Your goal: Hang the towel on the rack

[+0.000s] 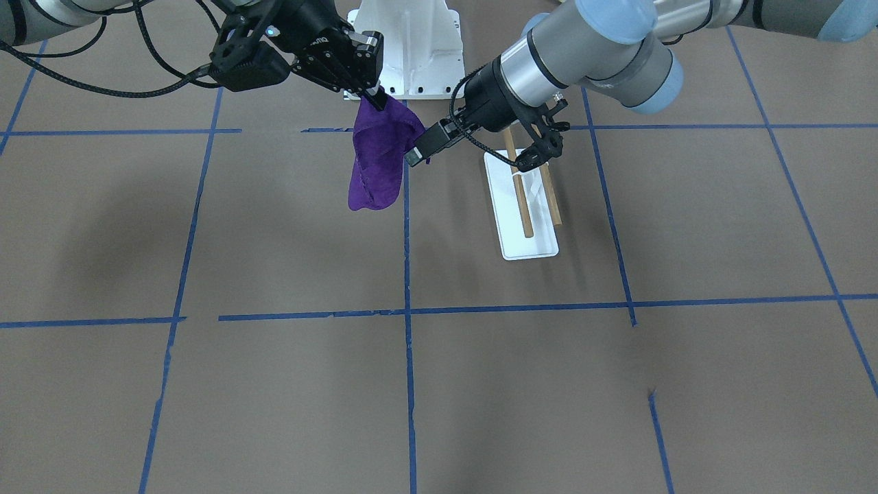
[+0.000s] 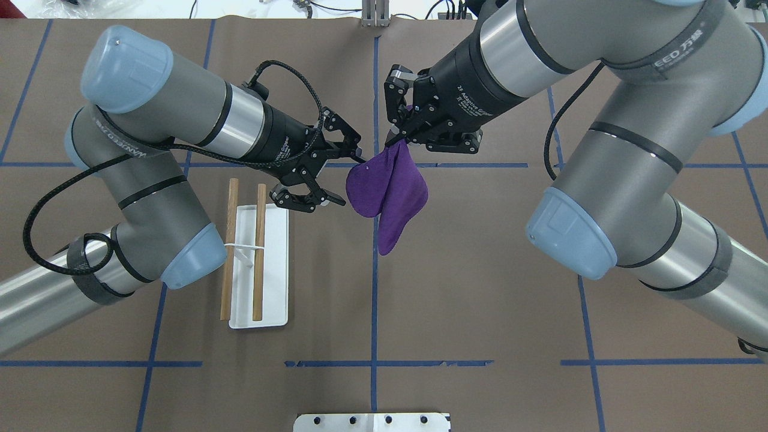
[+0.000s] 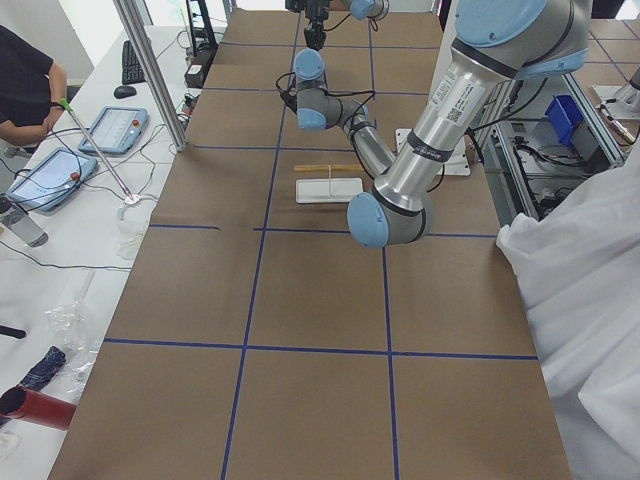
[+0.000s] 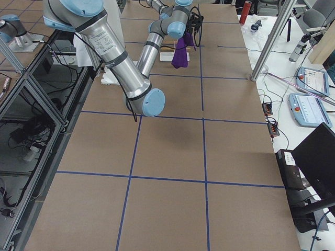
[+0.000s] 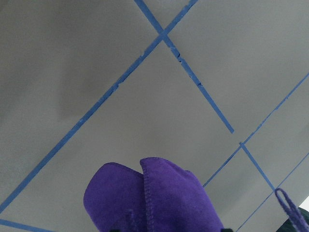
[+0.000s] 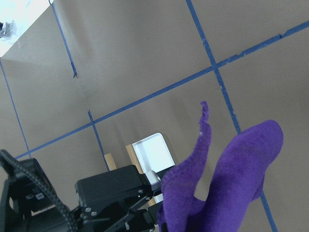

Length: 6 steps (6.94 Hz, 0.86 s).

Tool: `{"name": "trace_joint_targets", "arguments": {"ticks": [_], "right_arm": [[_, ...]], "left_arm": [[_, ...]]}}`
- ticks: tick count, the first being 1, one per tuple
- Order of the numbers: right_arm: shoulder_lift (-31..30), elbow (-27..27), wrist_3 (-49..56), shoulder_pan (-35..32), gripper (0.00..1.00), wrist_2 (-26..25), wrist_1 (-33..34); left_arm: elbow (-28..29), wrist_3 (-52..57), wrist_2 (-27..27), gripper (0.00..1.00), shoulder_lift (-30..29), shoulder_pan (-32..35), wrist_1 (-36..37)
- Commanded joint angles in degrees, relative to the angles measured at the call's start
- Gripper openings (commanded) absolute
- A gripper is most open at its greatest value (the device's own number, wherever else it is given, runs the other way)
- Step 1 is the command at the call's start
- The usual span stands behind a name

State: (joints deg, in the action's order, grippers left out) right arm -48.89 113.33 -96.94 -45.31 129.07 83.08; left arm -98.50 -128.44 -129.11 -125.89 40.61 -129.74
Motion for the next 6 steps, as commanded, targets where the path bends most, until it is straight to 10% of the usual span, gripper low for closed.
{"name": "trace_joint_targets", "arguments": {"ticks": [1,5,6], "right_arm": [[0.0,0.0,0.1,-1.0,0.00,-0.1,-0.1],[0.1,0.0,0.1,-1.4,0.00,-0.1,-0.1],[0.1,0.0,-0.3,-1.4,0.00,-0.1,-0.1]], "left_arm": [[-0.1,0.0,0.0,0.66,0.2,0.0,0.0],[-0.1,0.0,0.0,0.48,0.0,-0.1,-0.1],[0.0,0.0,-0.2,0.24,0.0,-0.1,-0.2]]}}
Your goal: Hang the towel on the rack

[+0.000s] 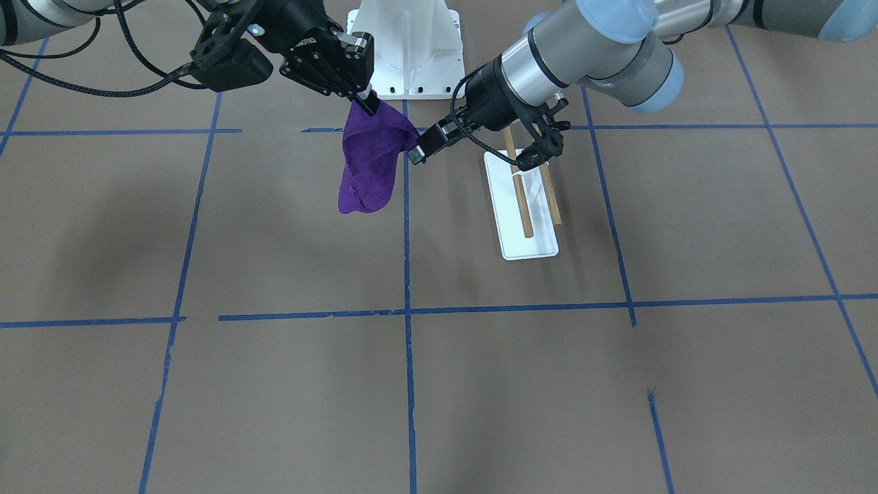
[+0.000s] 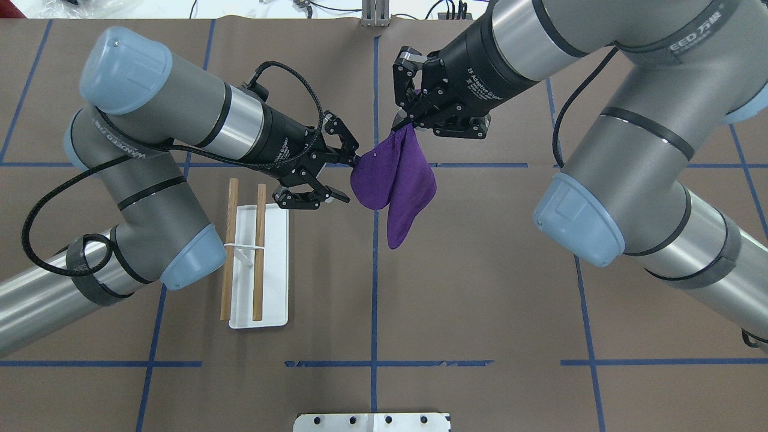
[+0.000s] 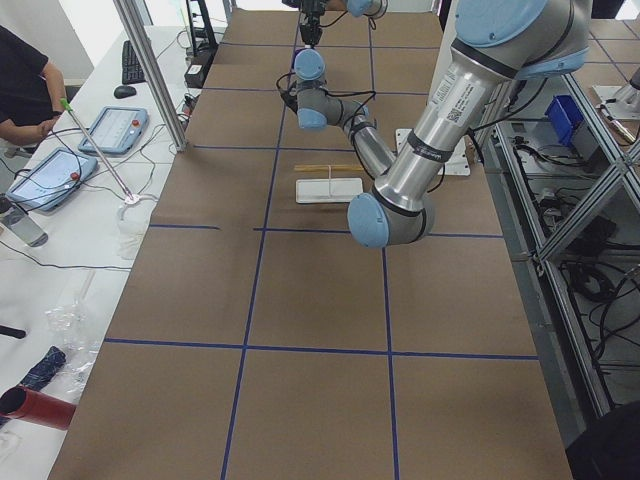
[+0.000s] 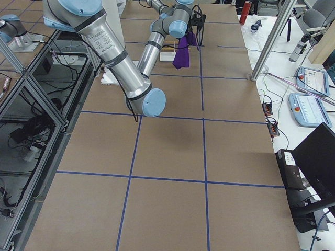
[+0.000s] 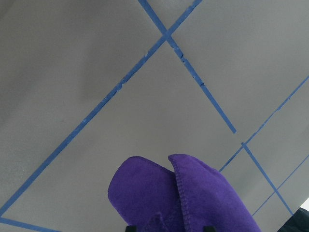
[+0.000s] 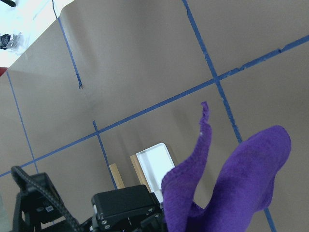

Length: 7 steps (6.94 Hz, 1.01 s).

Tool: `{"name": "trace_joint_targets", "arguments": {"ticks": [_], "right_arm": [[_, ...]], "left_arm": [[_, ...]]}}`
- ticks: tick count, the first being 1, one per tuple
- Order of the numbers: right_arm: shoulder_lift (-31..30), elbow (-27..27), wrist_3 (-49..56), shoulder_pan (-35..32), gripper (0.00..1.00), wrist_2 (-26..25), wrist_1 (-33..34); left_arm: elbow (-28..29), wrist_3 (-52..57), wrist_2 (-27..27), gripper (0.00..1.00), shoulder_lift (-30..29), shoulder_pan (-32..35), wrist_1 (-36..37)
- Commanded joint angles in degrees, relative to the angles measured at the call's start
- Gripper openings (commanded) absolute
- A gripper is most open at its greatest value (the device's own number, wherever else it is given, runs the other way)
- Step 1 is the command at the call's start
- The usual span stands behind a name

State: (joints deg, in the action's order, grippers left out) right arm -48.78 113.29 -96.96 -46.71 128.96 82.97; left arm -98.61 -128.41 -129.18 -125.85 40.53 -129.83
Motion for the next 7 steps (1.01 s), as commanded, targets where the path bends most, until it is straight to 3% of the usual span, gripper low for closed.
{"name": "trace_joint_targets", "arguments": {"ticks": [1,4,5,7], "right_arm": [[0.1,0.0,-0.2,0.0,0.00,0.1,-0.1],[0.3,0.0,-0.2,0.0,0.00,0.0,-0.1],[0.2,0.0,-0.2,0.1,0.99,0.0,0.0],[-2.0,1.9,0.9,-0.4,1.00,0.1,-0.1]], "left_arm": [[0.1,0.0,-0.1,0.00,0.1,0.0,-0.1],[-0.9,0.1,-0.5,0.00,0.5,0.1,-0.2],[-2.2,0.1,-0.4,0.00,0.7,0.2,-0.2],[-4.0,1.0,-0.4,0.00,2.8,0.6,-0.3]]}}
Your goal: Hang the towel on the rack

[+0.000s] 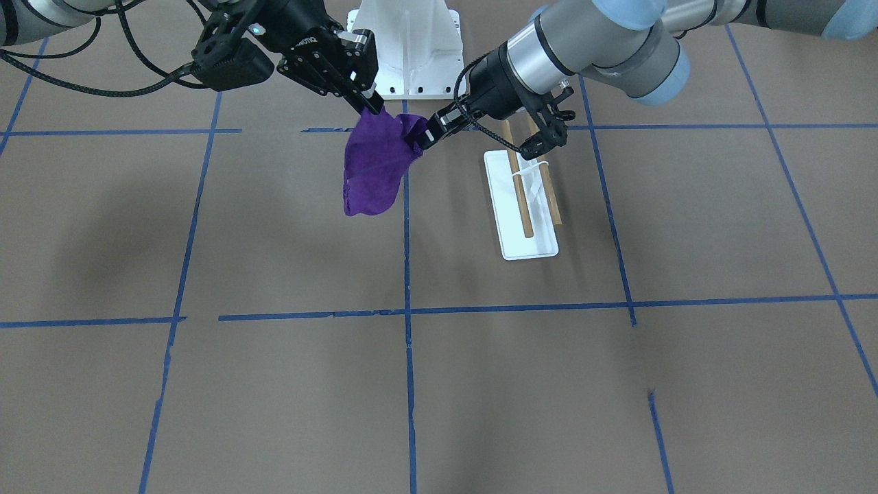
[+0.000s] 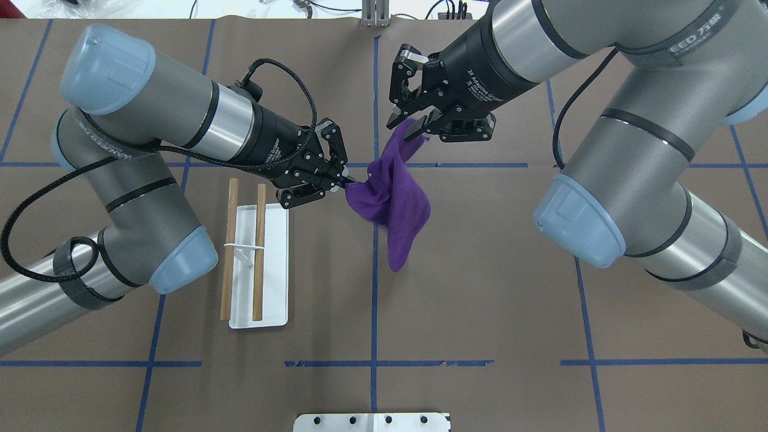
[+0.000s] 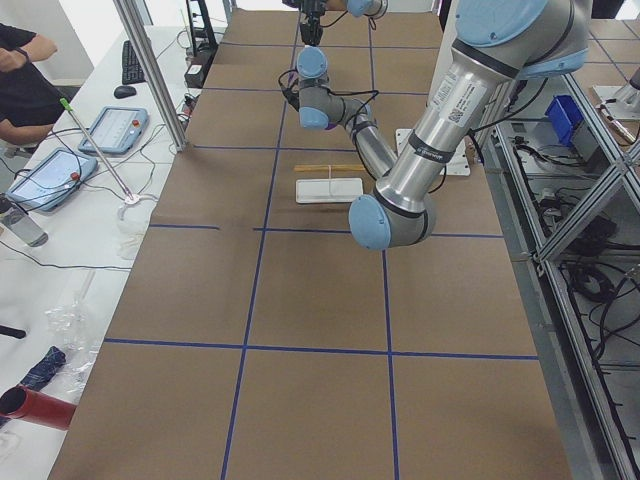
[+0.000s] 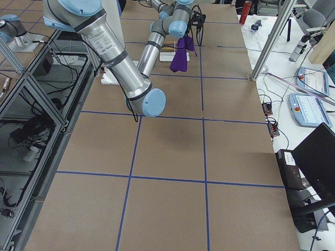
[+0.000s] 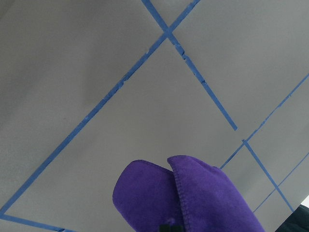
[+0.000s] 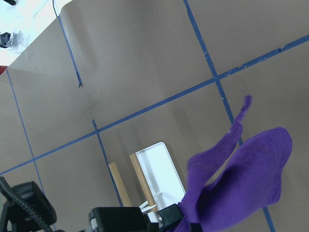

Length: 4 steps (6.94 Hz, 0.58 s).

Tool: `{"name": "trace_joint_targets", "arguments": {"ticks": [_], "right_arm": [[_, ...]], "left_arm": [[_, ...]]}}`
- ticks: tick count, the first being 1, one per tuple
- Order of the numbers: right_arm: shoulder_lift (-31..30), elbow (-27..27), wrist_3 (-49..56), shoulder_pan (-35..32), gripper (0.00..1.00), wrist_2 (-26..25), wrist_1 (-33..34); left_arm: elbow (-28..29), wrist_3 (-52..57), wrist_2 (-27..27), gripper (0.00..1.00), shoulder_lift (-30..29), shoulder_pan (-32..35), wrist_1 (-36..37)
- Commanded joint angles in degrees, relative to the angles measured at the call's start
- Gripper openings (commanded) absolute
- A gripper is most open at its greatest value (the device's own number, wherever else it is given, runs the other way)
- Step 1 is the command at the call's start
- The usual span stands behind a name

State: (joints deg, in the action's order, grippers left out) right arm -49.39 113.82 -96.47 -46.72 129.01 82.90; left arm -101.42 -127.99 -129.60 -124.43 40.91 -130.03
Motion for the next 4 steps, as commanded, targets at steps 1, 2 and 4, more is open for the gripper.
{"name": "trace_joint_targets", "arguments": {"ticks": [1,2,4], "right_arm": [[-6.0,4.4,0.4,-0.7,1.00,0.1,-2.2],[-12.4,6.6,0.4,-1.6,1.00,0.1,-7.4],[-19.2,8.0,0.5,-4.1,1.00,0.1,-10.1]], "left_arm": [[-1.4,1.5,0.2,0.00,2.1,0.2,-0.1],[-2.7,2.8,0.5,0.00,4.4,0.5,-0.2],[-9.2,6.8,-0.1,0.00,12.5,5.4,-1.4]]}}
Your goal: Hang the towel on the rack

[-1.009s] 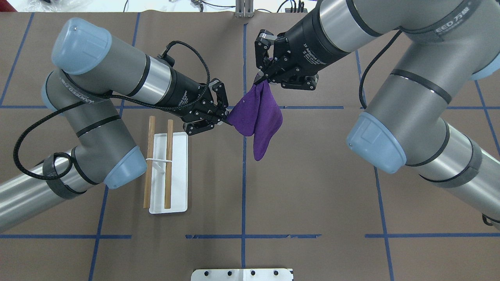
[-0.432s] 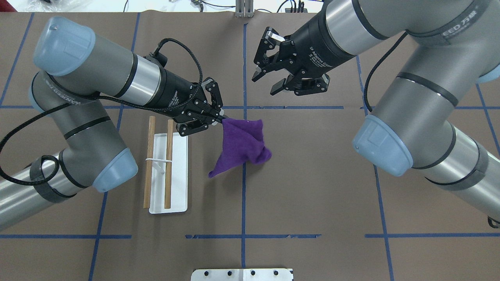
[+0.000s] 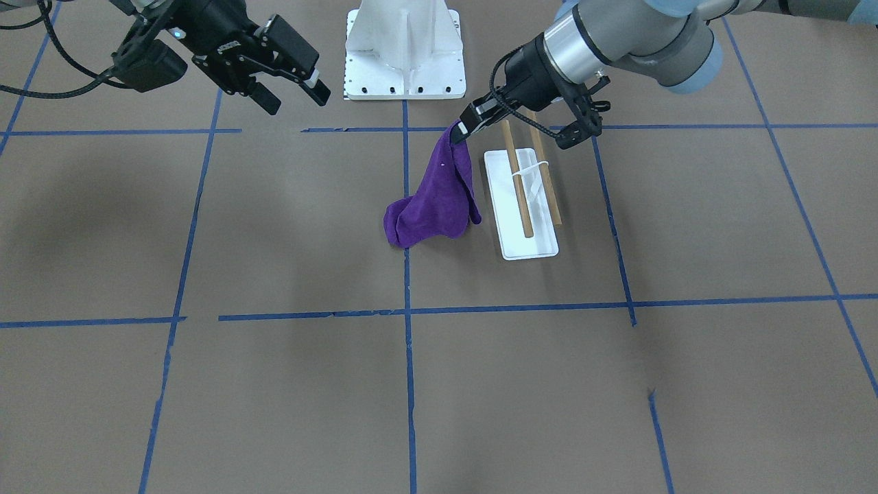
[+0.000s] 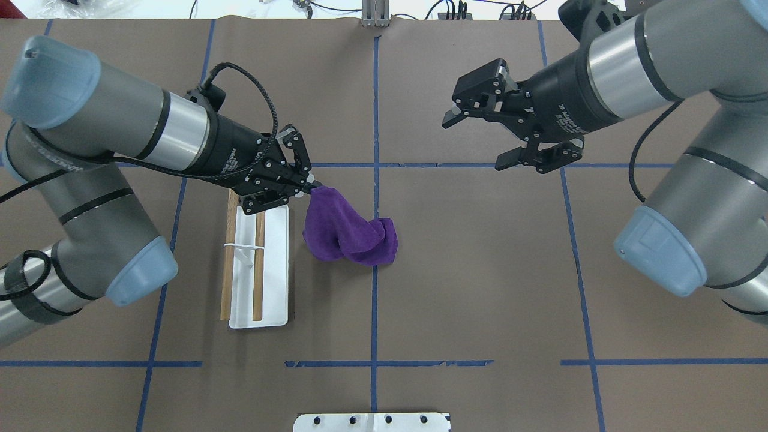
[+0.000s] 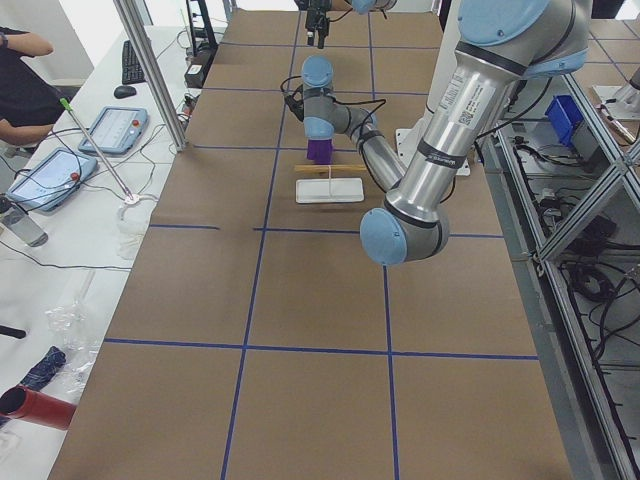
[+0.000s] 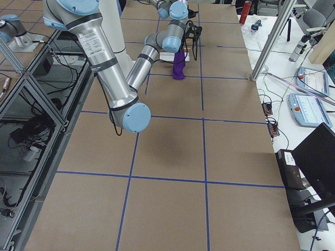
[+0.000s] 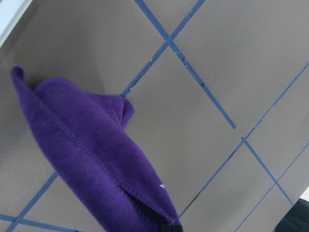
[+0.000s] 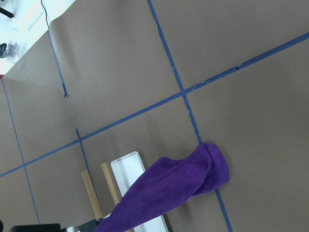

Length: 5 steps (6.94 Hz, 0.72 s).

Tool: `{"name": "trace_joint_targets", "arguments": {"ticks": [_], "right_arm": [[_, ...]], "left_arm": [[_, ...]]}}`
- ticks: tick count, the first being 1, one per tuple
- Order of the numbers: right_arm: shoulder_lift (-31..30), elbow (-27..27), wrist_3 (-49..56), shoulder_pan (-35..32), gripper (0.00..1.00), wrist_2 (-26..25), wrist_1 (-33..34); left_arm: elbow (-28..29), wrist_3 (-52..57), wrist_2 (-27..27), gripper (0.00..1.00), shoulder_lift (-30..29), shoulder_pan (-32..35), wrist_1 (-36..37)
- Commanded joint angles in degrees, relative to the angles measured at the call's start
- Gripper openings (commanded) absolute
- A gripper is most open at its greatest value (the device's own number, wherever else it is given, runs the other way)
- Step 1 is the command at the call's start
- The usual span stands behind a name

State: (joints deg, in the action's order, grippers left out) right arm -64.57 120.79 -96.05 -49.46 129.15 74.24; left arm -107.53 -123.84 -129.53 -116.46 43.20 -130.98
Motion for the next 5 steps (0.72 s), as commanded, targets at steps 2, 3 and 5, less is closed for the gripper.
{"name": "trace_joint_targets", "arguments": {"ticks": [2,3,5], "right_arm": [[-8.0,1.3,0.3,-4.4,1.00,0.0,-1.5],[-8.5,1.5,0.3,-5.0,1.00,0.1,-1.5],[-9.7,2.0,0.3,-5.6,1.00,0.1,-1.5]], "left_arm": [[-7.1,13.2,-3.7,0.00,15.2,8.1,-1.9],[-6.5,17.0,-5.6,0.00,22.0,9.9,-8.6],[-2.6,18.5,-8.9,0.00,27.9,11.5,-19.6]]}}
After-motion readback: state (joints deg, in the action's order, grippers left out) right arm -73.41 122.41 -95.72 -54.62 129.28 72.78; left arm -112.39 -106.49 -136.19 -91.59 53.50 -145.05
